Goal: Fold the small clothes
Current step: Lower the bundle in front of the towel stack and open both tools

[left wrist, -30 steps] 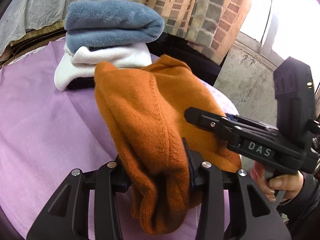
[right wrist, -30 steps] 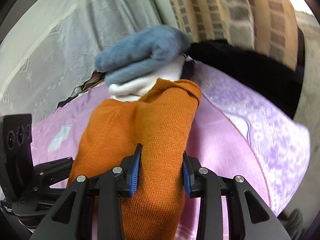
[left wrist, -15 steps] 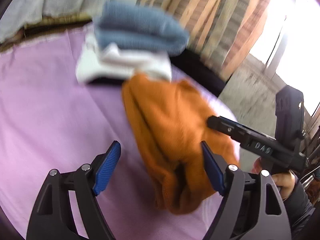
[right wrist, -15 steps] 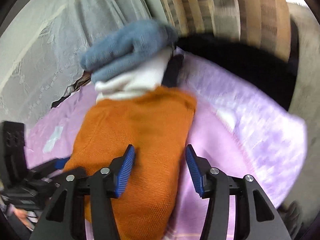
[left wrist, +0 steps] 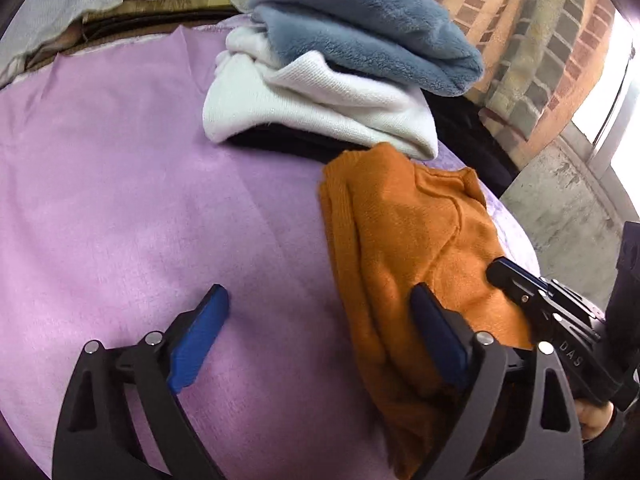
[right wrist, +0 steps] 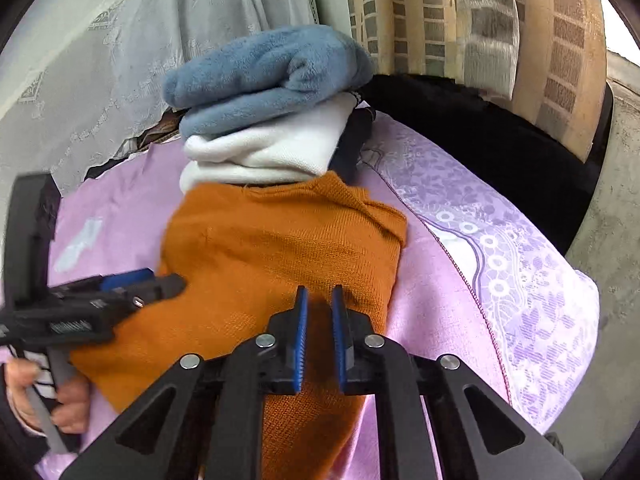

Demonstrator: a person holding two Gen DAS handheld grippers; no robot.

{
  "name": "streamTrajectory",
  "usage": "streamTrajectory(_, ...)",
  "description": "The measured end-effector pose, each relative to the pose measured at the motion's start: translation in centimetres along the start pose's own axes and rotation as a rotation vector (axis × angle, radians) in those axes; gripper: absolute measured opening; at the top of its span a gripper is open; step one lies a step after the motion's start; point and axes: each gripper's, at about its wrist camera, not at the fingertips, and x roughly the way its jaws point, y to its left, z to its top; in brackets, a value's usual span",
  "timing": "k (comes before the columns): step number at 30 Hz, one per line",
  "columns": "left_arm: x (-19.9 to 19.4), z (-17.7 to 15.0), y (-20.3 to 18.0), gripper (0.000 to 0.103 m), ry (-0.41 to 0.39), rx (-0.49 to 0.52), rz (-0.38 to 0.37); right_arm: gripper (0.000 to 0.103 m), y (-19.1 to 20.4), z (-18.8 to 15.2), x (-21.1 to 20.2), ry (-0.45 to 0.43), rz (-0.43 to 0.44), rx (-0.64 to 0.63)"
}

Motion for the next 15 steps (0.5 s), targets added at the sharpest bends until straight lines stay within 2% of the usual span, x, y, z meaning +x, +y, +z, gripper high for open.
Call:
streamTrajectory(2, -0.2, -0.2, -0.5, 0.092, -0.018, 0.022, 0.026, 0.011, 0.5, 0.0, 0.1, 0.000, -0.020, -0.013)
streamTrajectory(8, -0.9, 0.0, -0.6, 0.091, -0.036, 0.023, 0.022, 0.011, 0.7, 0.6, -0.4, 0.058, -0.054, 0.008)
streamTrajectory(15, -3.7, -0.5, -2.2, 0.090, -0.100, 0.099, 0.043, 0.015, 1.9, 1.2, -4.9, 0.104, -0.113, 0.052)
